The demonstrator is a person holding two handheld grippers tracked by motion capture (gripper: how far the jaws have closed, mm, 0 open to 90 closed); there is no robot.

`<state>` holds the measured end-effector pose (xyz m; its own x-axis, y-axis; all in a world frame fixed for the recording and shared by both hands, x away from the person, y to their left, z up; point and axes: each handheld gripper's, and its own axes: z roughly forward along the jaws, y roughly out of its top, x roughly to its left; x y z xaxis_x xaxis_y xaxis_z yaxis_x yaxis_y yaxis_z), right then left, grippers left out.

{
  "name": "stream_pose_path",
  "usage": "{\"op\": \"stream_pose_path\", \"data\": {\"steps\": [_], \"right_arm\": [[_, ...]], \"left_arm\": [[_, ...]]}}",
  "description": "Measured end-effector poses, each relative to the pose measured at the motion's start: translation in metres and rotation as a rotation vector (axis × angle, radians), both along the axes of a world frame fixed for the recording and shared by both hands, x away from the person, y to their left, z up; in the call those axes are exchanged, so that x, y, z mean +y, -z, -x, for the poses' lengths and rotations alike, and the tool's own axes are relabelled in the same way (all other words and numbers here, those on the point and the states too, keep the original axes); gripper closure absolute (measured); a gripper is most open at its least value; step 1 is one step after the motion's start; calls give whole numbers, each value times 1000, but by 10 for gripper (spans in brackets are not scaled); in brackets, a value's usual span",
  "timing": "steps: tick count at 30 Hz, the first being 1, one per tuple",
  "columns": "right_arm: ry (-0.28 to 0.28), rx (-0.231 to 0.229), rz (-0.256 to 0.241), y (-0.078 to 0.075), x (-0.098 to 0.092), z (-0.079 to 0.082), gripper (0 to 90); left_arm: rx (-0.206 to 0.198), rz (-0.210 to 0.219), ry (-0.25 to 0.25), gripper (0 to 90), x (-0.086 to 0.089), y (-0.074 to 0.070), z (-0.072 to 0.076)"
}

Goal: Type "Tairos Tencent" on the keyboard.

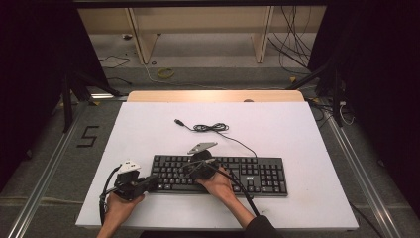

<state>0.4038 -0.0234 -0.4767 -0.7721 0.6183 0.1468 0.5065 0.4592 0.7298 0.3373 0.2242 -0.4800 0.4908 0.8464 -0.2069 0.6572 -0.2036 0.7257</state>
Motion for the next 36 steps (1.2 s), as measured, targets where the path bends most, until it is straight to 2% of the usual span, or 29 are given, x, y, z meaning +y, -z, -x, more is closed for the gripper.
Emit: {"op": "stream_pose_path", "data": {"steps": [13, 16, 27, 30, 36], "right_arm": [[2, 2, 7, 1, 2, 0, 900], [3, 10, 23, 3, 2, 0, 900], [7, -9, 37, 4, 4, 1, 900], [11, 5, 33, 3, 3, 1, 900], [21, 21, -5, 0, 0, 1, 900]], "left_arm": [[12, -5, 1, 889, -1, 1, -1], [19, -12, 7, 889, -1, 3, -3], [25, -8, 9, 892, -2, 4, -4], [36, 6, 1, 890, -1, 3, -5], [14, 4, 0, 885, 0, -1, -3]]}}
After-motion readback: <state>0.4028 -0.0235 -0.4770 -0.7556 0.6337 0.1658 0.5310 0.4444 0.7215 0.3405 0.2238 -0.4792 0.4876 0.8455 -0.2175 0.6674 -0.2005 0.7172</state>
